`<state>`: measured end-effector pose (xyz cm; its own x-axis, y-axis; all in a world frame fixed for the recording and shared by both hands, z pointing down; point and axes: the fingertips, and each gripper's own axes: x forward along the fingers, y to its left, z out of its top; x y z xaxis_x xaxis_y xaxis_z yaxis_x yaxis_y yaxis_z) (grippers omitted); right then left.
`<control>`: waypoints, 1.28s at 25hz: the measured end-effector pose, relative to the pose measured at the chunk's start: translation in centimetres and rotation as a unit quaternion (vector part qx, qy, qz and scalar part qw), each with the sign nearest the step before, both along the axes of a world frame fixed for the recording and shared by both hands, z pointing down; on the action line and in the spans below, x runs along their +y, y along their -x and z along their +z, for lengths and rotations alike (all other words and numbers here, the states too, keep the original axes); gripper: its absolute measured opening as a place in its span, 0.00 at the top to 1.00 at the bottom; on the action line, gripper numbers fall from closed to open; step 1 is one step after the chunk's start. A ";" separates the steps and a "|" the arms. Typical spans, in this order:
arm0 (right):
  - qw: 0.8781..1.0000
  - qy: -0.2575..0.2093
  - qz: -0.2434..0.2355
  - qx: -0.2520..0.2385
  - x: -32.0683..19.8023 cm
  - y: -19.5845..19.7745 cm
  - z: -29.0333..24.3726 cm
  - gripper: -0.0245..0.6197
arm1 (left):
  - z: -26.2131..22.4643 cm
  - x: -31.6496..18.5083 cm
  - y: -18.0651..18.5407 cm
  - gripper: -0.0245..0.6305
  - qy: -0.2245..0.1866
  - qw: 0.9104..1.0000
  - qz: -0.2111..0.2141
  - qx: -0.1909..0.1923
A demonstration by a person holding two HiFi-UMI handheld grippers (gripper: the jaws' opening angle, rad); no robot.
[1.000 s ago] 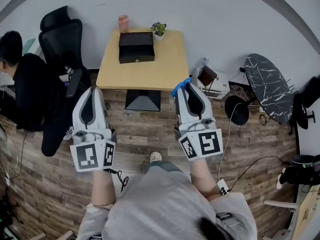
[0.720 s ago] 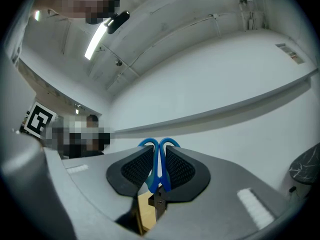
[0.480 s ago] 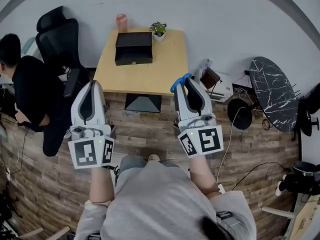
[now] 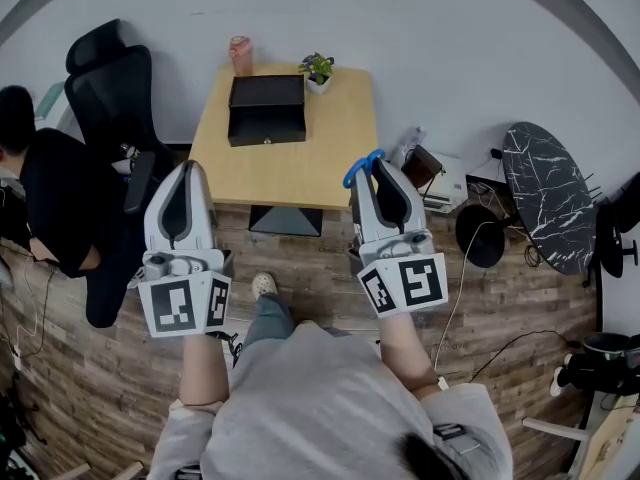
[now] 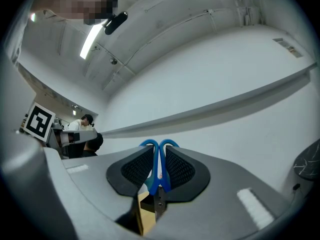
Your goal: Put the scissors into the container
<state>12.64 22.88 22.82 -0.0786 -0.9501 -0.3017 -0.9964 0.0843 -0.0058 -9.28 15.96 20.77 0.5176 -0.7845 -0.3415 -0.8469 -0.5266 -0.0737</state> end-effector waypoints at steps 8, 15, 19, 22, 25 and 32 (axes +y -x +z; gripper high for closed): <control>1.000 -0.004 0.010 -0.004 -7.1 0.0 -0.7 0.84 | -0.5 -7.1 0.1 0.87 -0.003 1.000 0.011 0.004; 1.000 -0.004 0.015 -0.003 -13.8 1.0 -0.6 0.84 | -0.5 -14.1 0.9 0.87 -0.001 1.000 0.017 0.003; 1.000 -0.002 0.022 -0.001 -16.6 1.5 -0.5 0.84 | -0.4 -17.4 1.1 0.87 0.001 1.000 0.026 0.003; 1.000 -0.001 0.030 0.001 -18.4 1.7 -0.5 0.85 | -0.3 -19.5 1.0 0.87 0.001 0.999 0.037 0.004; 0.999 -0.001 0.039 0.005 -19.9 2.0 -0.4 0.85 | -0.2 -21.3 1.0 0.87 -0.001 0.999 0.048 0.005; 0.999 0.010 0.043 0.024 -22.9 3.3 -0.1 0.85 | 0.8 -24.5 1.6 0.87 0.009 0.998 0.064 0.010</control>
